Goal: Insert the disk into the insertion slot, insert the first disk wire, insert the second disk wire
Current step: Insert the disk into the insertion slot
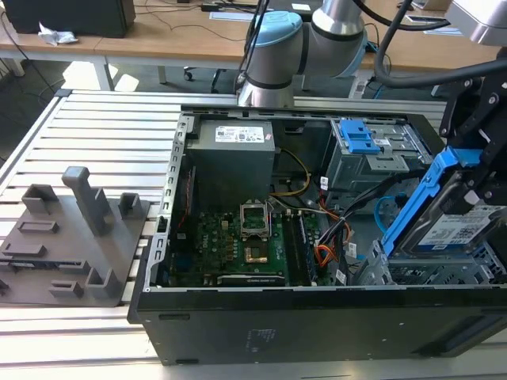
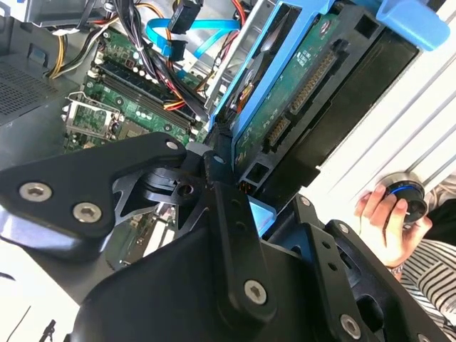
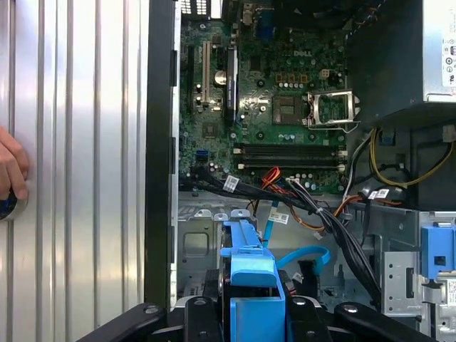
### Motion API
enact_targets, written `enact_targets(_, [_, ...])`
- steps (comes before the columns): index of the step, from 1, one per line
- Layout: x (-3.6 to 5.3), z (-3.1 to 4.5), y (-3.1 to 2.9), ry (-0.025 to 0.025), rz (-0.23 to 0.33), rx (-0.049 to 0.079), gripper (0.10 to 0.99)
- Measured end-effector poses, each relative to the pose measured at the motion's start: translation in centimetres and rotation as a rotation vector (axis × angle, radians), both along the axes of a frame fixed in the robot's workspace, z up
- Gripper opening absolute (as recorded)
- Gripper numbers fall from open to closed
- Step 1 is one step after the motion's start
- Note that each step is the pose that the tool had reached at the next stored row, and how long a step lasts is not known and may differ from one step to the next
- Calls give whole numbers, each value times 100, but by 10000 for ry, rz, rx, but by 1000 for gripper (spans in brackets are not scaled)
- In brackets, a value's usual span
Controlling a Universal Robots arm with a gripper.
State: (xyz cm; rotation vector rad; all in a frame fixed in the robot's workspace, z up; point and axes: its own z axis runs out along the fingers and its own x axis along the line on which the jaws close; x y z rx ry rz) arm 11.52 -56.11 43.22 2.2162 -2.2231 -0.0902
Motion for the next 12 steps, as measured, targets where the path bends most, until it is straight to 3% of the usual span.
enact_targets(12, [1, -149, 6, 0, 0, 0, 365])
